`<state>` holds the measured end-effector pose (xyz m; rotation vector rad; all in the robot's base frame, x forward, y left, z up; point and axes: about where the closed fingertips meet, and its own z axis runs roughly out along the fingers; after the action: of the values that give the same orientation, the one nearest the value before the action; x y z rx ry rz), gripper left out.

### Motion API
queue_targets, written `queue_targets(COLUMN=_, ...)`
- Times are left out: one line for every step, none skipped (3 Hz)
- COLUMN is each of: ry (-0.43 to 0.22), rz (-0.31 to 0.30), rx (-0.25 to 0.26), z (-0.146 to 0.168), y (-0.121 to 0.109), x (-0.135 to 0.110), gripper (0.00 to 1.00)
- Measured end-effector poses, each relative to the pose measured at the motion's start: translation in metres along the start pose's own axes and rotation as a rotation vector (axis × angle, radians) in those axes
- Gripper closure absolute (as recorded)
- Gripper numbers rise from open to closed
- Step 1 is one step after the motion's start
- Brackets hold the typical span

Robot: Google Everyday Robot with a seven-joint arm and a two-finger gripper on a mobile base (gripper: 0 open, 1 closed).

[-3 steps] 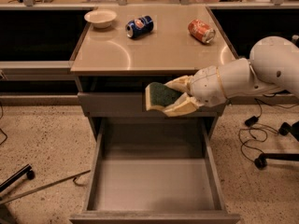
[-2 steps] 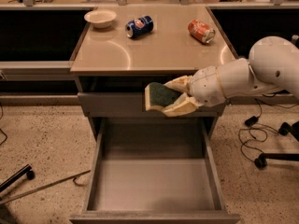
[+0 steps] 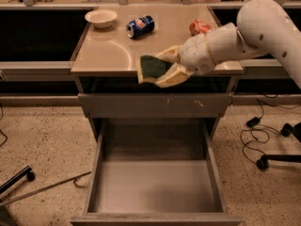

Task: Pick sponge from middle drawer and place on counter

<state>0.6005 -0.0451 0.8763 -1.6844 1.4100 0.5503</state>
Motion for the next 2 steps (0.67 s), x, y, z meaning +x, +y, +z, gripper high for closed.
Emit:
queue_targets(ry=0.006, rz=-0.071, rx=0.029, z=-0.008, y=-0.052, x=-0.023, gripper=1.00)
queue_targets(ry=0.037, rz=-0.110, rx=0.096, z=-0.021, y=-0.098, x=-0.037, gripper=1.00)
